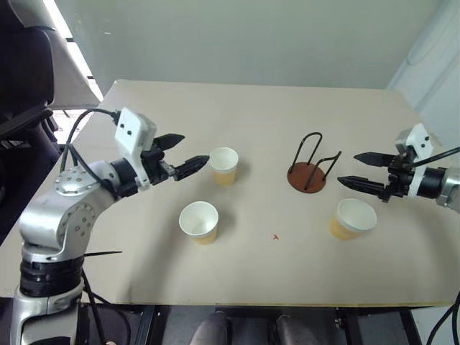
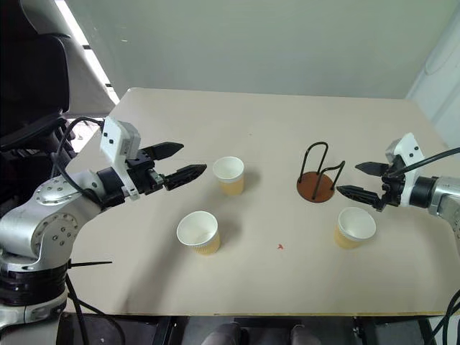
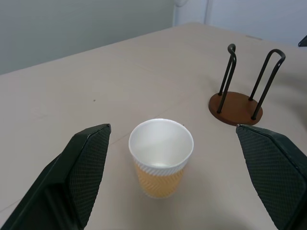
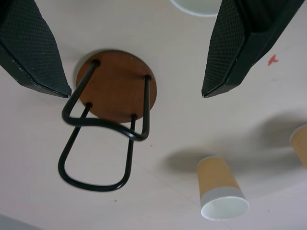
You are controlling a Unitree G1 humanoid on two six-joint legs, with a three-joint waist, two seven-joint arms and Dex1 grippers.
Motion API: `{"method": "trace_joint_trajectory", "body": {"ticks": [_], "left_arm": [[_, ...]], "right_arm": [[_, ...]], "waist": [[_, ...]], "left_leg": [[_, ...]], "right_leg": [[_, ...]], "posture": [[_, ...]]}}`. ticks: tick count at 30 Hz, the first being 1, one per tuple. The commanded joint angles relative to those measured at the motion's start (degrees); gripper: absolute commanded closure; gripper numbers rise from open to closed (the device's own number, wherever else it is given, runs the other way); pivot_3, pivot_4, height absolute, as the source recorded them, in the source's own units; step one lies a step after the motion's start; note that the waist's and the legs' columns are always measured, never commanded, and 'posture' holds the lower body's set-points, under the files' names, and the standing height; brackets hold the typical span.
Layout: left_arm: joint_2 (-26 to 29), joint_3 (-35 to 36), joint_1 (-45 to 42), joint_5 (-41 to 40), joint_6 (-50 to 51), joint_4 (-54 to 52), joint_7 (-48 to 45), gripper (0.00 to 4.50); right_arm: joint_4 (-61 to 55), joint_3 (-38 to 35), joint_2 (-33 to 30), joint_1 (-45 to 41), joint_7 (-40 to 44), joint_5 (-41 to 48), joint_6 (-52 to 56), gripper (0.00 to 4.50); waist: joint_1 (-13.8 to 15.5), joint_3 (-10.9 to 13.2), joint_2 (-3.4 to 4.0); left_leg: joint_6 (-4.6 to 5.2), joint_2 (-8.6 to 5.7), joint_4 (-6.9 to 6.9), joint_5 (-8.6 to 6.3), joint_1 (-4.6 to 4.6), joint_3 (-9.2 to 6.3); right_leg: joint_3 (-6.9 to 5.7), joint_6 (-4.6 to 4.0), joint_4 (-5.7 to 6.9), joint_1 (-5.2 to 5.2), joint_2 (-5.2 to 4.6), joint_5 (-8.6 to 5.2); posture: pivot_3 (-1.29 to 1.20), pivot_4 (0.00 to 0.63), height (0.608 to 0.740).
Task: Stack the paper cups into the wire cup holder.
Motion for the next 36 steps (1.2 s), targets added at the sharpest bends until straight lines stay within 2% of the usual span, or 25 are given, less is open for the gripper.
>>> {"method": "trace_joint_trajectory", "body": {"ticks": [1,12,16,36], "left_arm": [[1.0,-1.0,-2.8,1.3,-2.0,1.4,-2.5,0.02],[2.1,-4.7,-7.8,4.2,-4.2,6.3,-9.6,0.02],[1.2,-5.2,-8.8,5.0,-4.8,7.1,-10.1,0.02],[0.8,-4.4,-8.0,5.7,-4.8,5.7,-9.9,0.02]], "right_arm": [[-4.0,-3.6,-1.4,1.0,-0.2,1.8,1.3,0.01],[-9.9,-3.8,0.2,2.6,-2.1,6.2,7.9,0.01],[-8.0,-0.5,2.6,0.2,-5.6,3.8,8.1,0.01],[-0.2,7.9,10.4,-6.7,-8.7,-3.4,4.6,0.01]], "waist": [[0.0,0.0,0.0],[-0.1,0.0,0.0],[-0.2,0.0,0.0],[-0.2,0.0,0.0]], "left_leg": [[0.0,0.0,0.0,0.0,0.0,0.0],[0.01,0.0,0.0,0.01,0.0,0.01],[0.03,0.0,0.01,0.03,0.0,0.01],[0.09,0.0,0.0,0.06,-0.01,-0.01]], "right_leg": [[0.0,0.0,0.01,0.0,0.0,0.0],[0.01,0.0,-0.01,0.0,0.0,0.0],[0.02,0.0,-0.01,0.0,0.0,0.0],[0.0,0.0,-0.01,-0.02,0.0,0.0]], "posture": [[0.0,0.15,0.74],[0.0,0.15,0.74],[0.0,0.15,0.74],[0.0,0.15,0.74]]}}
